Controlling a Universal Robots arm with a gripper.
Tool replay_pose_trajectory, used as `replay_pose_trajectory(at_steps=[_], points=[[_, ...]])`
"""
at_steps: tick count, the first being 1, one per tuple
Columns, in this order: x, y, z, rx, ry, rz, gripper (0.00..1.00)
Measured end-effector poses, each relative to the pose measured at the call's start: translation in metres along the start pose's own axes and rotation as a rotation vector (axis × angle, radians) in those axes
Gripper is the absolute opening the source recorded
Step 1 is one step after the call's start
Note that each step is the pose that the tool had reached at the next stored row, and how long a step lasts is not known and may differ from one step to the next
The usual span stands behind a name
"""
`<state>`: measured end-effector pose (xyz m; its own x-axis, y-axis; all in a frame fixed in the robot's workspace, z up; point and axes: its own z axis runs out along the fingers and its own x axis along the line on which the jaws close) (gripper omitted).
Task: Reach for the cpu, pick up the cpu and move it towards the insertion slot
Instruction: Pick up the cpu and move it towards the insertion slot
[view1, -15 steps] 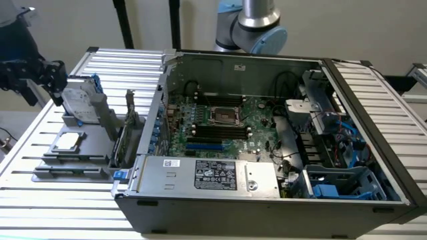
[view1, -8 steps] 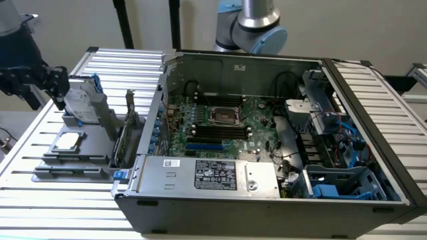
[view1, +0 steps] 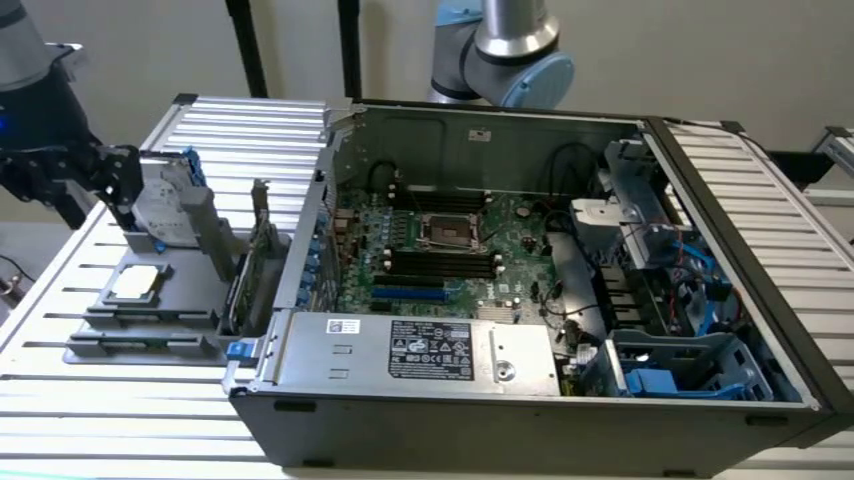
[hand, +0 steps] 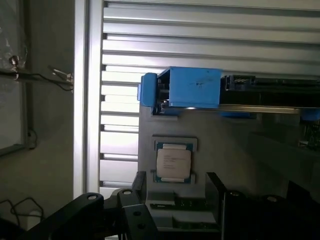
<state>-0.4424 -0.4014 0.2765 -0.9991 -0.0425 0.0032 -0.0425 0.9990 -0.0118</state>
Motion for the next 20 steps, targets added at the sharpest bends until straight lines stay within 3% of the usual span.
replay_pose_trajectory(at_steps=[20], points=[[0.005,-0.007,0.0364,-0.0002,0.0001,-0.002,0.59]])
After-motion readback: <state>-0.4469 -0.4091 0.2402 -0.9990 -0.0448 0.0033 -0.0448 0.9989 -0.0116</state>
